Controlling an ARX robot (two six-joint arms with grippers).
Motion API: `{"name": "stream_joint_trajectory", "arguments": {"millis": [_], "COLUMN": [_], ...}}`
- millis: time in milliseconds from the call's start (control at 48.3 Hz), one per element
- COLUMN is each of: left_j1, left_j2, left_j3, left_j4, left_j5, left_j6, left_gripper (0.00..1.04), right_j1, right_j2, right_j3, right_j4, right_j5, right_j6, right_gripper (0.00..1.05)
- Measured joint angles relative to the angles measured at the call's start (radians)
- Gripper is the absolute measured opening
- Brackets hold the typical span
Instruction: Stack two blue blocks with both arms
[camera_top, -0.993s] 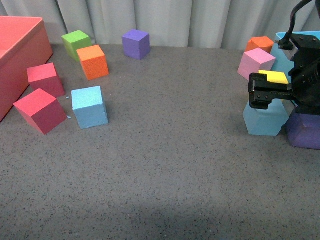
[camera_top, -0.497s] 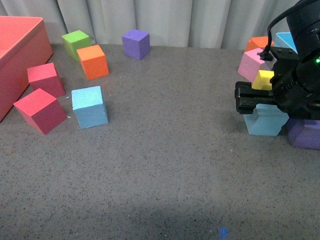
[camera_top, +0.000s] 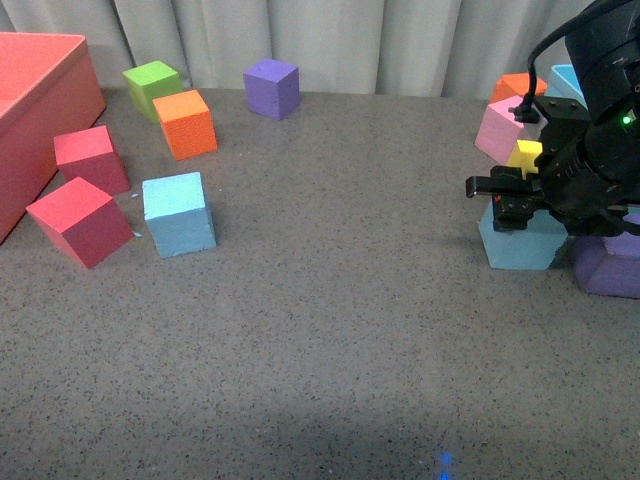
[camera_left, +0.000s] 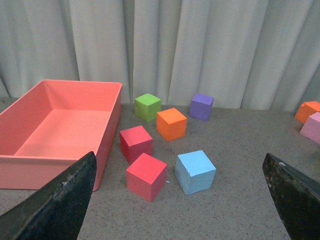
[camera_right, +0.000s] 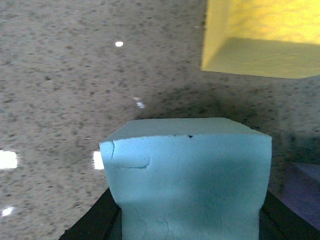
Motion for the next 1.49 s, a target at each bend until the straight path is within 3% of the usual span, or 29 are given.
{"name": "stream_joint_trajectory", "arguments": {"millis": [186,559,1014,1117,1303,1407,1490], "left_j1": [0.000,0.000,0.000,0.000,0.000,0.000,0.000], "left_j2": [0.000,0.000,0.000,0.000,0.000,0.000,0.000], "left_j3": [0.000,0.000,0.000,0.000,0.000,0.000,0.000], "left_j4": [0.000,0.000,0.000,0.000,0.000,0.000,0.000], "left_j5": [0.000,0.000,0.000,0.000,0.000,0.000,0.002], "left_j6": [0.000,0.000,0.000,0.000,0.000,0.000,0.000], "left_gripper": [0.98,0.98,0.98,0.98,0.98,0.98,0.98], "right_j1": [0.047,0.246,0.302,0.303,0.299,0.303,0.301], "right_j2": [-0.008,0.096,0.195,0.191,0.026,-0.085,-0.119], "right_j3": [0.019,0.247,0.384,0.372,0.177,0.102,-0.108], "right_j4": [-0.013,-0.101,-0.179,-0.150,0.059,0.150,0.669], "right_j5": [-0.029,-0.033,-0.011,-0.016,0.003,0.066,0.335], "right_j6": [0.021,0.125,0.230,0.243,0.269,0.252,0.071], "right_gripper": [0.44,0.43,0.43,0.63,0.97,0.93,0.78]}}
